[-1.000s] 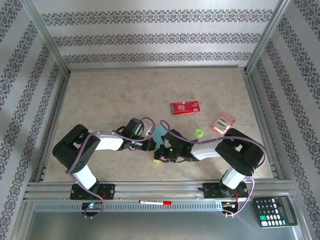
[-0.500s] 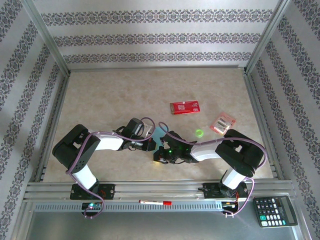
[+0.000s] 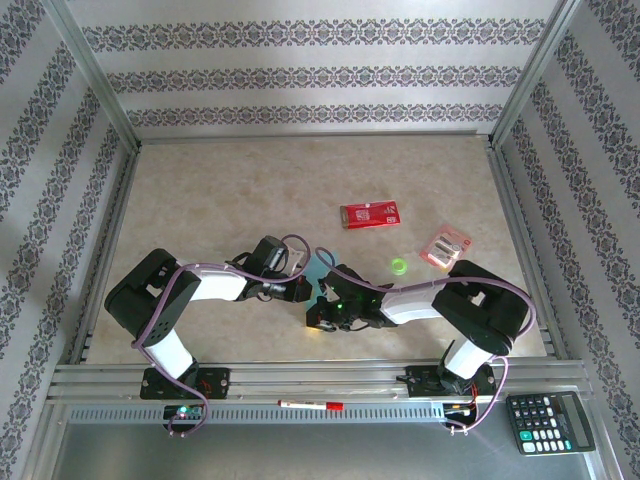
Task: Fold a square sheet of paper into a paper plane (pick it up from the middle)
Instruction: Fold the triangle a second time at the center of the table.
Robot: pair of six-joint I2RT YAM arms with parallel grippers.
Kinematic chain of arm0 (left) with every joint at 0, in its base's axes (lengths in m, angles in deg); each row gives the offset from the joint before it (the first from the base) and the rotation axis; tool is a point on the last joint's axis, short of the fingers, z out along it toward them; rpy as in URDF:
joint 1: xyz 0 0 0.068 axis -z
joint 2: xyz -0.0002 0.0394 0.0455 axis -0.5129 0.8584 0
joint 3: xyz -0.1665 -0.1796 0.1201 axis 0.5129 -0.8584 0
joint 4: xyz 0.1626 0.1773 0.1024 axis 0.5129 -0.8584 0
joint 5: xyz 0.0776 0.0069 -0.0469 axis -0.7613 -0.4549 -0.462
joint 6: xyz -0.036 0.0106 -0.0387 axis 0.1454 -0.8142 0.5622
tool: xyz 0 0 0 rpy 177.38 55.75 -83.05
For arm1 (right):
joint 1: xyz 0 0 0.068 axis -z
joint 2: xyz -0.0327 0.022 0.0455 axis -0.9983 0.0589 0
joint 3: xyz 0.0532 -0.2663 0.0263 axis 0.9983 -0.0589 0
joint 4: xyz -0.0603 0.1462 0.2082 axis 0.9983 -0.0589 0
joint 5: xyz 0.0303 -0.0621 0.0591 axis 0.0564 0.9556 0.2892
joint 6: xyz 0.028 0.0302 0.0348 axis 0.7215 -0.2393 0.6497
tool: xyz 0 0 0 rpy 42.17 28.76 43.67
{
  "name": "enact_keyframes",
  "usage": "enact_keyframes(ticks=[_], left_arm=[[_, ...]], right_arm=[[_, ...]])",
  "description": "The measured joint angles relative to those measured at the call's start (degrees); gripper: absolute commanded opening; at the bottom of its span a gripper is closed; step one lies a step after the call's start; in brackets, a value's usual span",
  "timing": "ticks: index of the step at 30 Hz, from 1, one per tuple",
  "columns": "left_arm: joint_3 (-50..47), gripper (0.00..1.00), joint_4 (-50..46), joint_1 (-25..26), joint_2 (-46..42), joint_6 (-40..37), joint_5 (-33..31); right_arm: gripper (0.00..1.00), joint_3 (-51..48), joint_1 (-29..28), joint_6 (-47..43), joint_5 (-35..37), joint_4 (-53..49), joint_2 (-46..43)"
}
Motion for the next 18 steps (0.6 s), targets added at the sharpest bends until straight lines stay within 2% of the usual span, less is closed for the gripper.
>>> enact_keyframes(ticks=[9,18], left_arm=[[0.00,0.00,0.00,0.00,0.00,0.00,0.00],[0.04,0.00,-0.02,0.00,0.04,0.00,0.02]], right_arm=[[0.00,-0.33,3.67,-1.33,-0.15,-0.87,-6.32],[0.00,1.51,3.82,-2.19,-0.07,-1.22,-2.99]])
